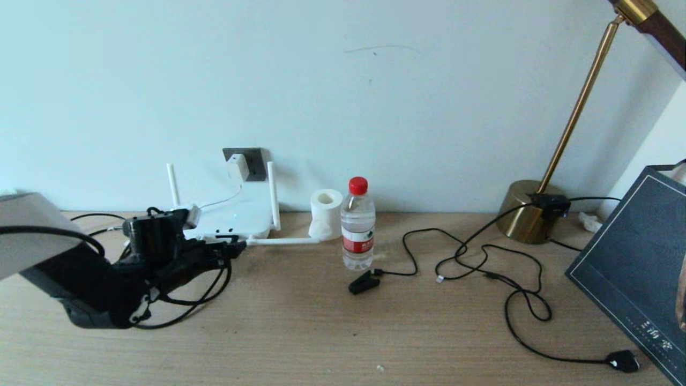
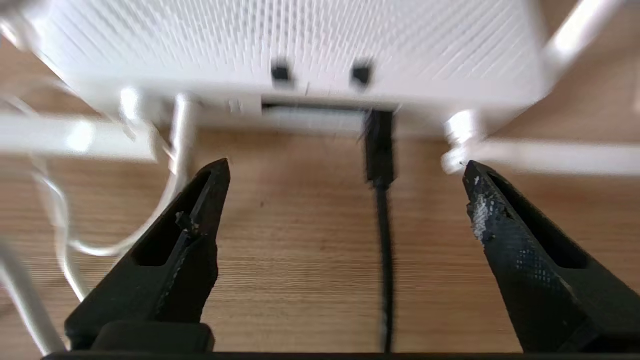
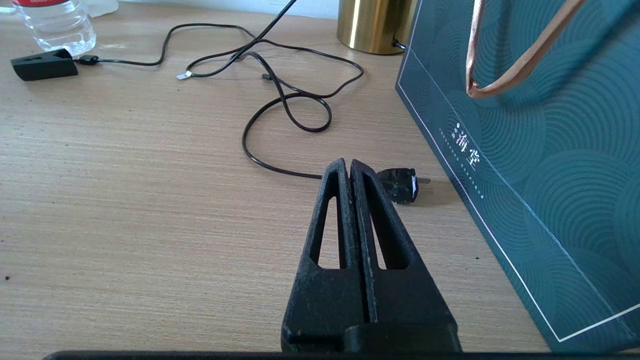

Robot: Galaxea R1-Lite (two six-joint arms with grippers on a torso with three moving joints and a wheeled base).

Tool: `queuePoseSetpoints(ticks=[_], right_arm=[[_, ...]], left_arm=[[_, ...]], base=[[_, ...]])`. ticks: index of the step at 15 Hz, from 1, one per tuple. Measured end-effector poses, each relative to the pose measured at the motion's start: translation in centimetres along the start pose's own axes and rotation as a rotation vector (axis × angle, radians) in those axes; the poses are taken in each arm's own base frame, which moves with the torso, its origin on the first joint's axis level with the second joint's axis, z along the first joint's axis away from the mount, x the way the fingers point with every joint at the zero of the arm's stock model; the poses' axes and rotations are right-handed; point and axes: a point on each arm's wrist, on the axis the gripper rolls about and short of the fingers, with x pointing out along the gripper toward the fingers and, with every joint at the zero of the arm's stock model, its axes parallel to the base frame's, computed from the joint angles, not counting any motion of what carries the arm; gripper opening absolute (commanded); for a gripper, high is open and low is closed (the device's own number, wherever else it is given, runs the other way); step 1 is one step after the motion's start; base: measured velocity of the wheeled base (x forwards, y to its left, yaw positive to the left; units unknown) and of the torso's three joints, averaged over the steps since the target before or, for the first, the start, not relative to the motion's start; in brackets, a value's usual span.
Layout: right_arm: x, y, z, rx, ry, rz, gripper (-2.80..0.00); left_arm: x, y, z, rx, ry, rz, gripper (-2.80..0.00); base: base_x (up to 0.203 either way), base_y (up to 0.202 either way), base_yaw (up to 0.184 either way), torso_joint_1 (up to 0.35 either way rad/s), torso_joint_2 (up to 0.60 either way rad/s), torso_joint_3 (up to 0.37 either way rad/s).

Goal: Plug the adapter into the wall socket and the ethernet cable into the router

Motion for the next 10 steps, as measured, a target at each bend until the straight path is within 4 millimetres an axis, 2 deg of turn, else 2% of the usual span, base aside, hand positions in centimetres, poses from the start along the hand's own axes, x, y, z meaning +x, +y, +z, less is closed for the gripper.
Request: queuePoseSetpoints(ticks=[5,10], right_arm=[[0.0,0.0,0.0,0.000,0.000,0.000,-2.80],[0.0,0.0,0.0,0.000,0.000,0.000,-2.80]], left_arm=[[-3.3,-0.4,2.0,0.004,-0.060,-0.042,0.00],[-7.5,-0.8,4.0,0.011,-0.135,-0.076,0.00]], base=[[0.000,0.000,0.000,0.000,0.00,0.000],[0.000,0.000,0.000,0.000,0.00,0.000]])
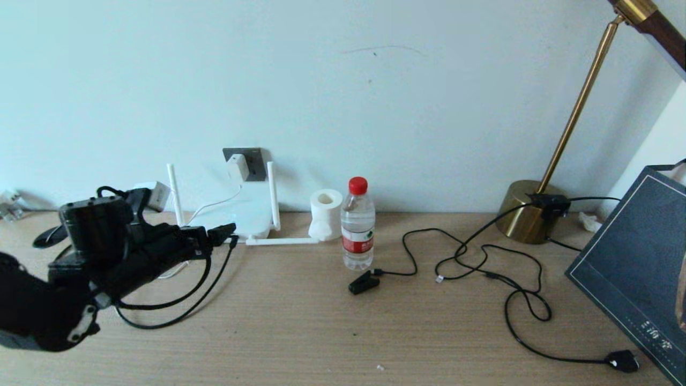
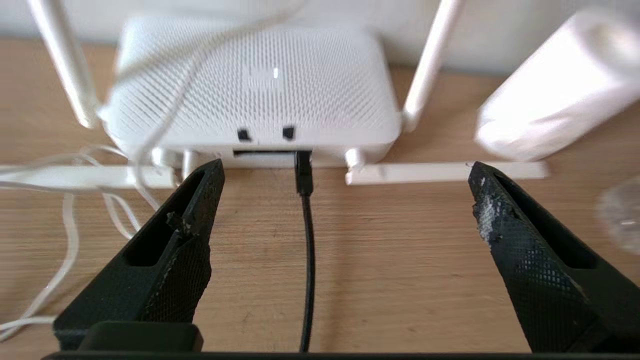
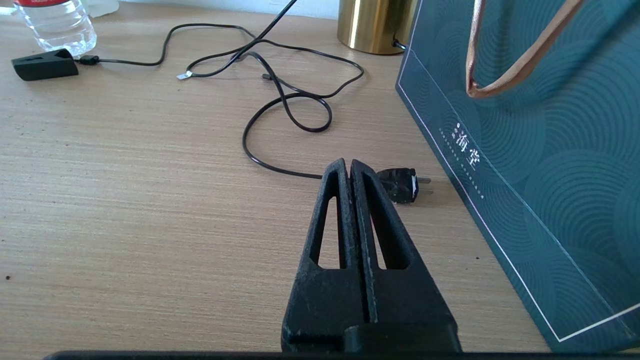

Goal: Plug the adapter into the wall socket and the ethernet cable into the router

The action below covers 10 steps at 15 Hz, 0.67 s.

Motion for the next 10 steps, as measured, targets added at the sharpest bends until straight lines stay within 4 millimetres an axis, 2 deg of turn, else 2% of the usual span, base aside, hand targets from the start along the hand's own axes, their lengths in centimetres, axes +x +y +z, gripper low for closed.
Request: queuePoseSetpoints(ticks=[1,2,6,8,10], right_arm=[[0.0,0.0,0.0,0.000,0.000,0.000,-2.80],[0.0,0.0,0.0,0.000,0.000,0.000,-2.80],[0.0,0.0,0.0,0.000,0.000,0.000,-2.80],[0.0,0.0,0.0,0.000,0.000,0.000,-2.80],[0.0,0.0,0.0,0.000,0.000,0.000,-2.80]], left_arm=[[-0.9,-0.2,0.6,0.002,-0.021,-0.003,0.00],[-1.8,-0.4,1.1,0.004,-0.041,-0.006,-2.80],[-6.8,-1.6,3.8,0.020,-0.151,-0.033,-2.80],[-10.6,-2.3,5.2,0.028,-0.201,-0.050,-2.80],[-15.1,-2.9,5.4,0.031,-0.202,-0.067,-2.80]], base=[[0.000,0.000,0.000,0.000,0.00,0.000],[0.000,0.000,0.000,0.000,0.00,0.000],[0.000,0.000,0.000,0.000,0.00,0.000],[0.000,0.000,0.000,0.000,0.00,0.000],[0.000,0.000,0.000,0.000,0.00,0.000]])
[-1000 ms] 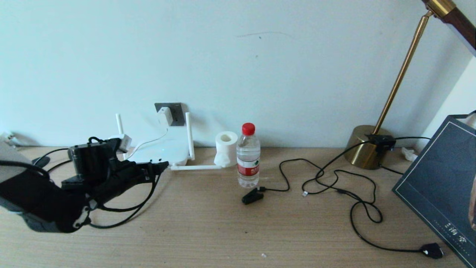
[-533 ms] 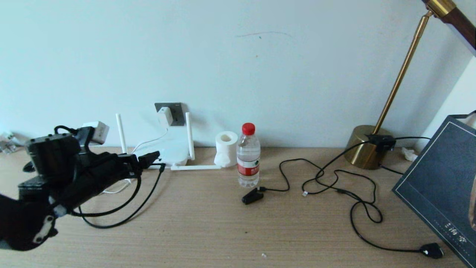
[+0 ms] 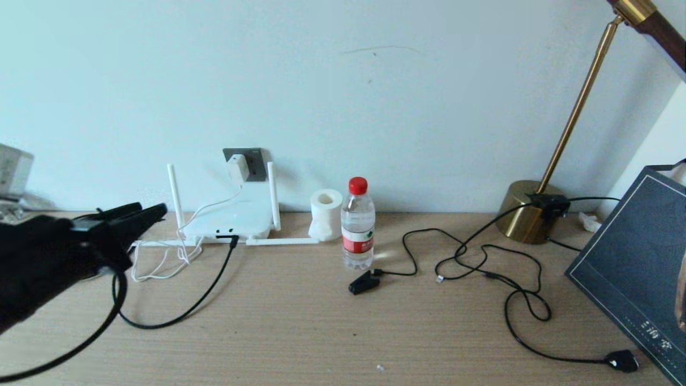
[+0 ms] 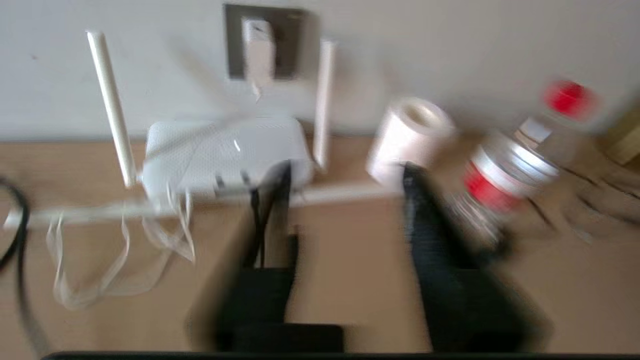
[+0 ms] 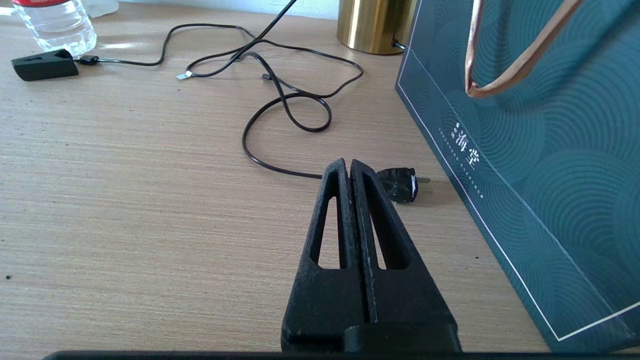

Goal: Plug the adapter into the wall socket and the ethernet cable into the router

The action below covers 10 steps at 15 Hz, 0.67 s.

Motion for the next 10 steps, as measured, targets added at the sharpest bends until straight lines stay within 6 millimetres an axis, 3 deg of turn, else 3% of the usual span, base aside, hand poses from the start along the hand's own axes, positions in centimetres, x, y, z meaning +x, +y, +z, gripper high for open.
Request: queuePoseSetpoints(ticks=[2,5,7,10], right_arm=[[0.0,0.0,0.0,0.000,0.000,-0.001,-2.80],[0.0,0.0,0.0,0.000,0.000,0.000,-2.80],[0.0,0.0,0.0,0.000,0.000,-0.001,-2.80],[0.0,0.0,0.0,0.000,0.000,-0.001,-2.80]], left_arm=[[-4.5,-0.6,-1.6,-0.009,0.086,-0.014,-2.80],[-10.2,-0.9,-8.3,-0.025,0.317,-0.015,-2.80],[-12.7,-0.9,-12.4,-0.018,0.424,0.001,-2.80],[-14.4,-0.7,-14.2,0.007,0.556,0.109,-2.80]], base=[[0.000,0.000,0.000,0.000,0.00,0.000],[0.000,0.000,0.000,0.000,0.00,0.000],[0.000,0.000,0.000,0.000,0.00,0.000],[0.000,0.000,0.000,0.000,0.00,0.000]])
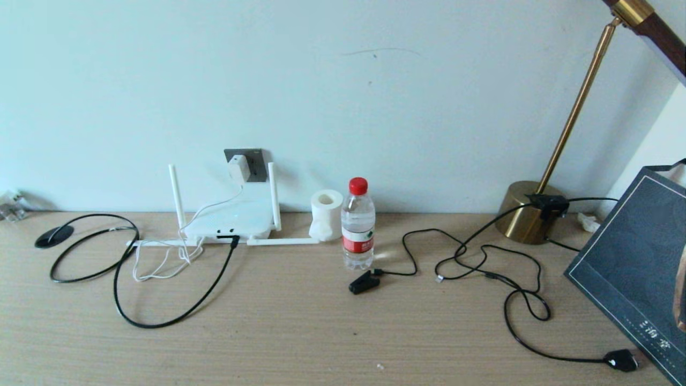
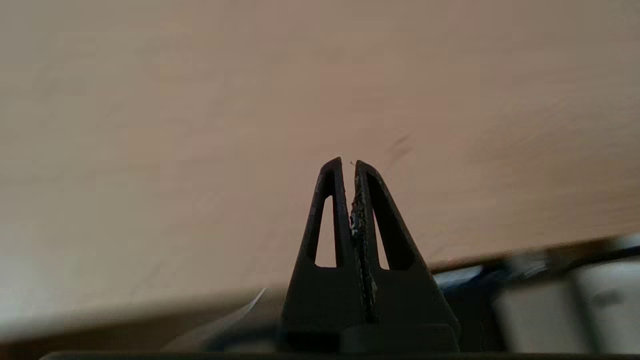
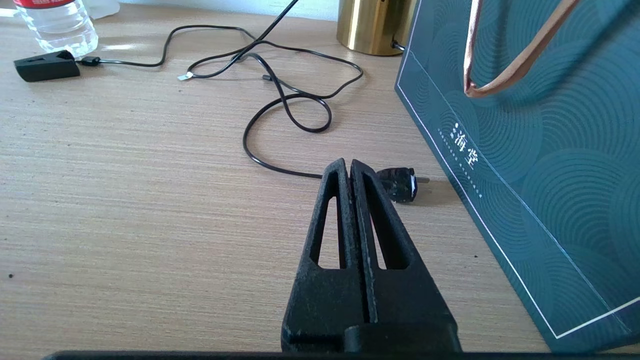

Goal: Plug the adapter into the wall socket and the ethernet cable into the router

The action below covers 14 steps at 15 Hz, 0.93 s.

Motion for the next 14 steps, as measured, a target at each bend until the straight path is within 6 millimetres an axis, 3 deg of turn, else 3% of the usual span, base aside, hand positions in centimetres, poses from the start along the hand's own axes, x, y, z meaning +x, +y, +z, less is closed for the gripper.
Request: queuePoseSetpoints(ticks=[6,11,14], right_arm=[[0.0,0.0,0.0,0.001,0.000,0.000,-2.80],[0.0,0.0,0.0,0.016,-0.001,-0.001,-2.80],[0.0,0.0,0.0,0.018,-0.002,-0.001,-2.80]], left_arm=[[-0.7,0.2,-0.4,-0.066,-0.038,0.145,-2.80],[-3.0,-0.3,-2.1,0.068,-0.407,0.095,-2.80],[-3.2,-0.2,-2.6,-0.001,-0.518,0.111,-2.80]], base=[[0.000,0.000,0.000,0.000,0.00,0.000],[0.000,0.000,0.000,0.000,0.00,0.000],[0.000,0.000,0.000,0.000,0.00,0.000]])
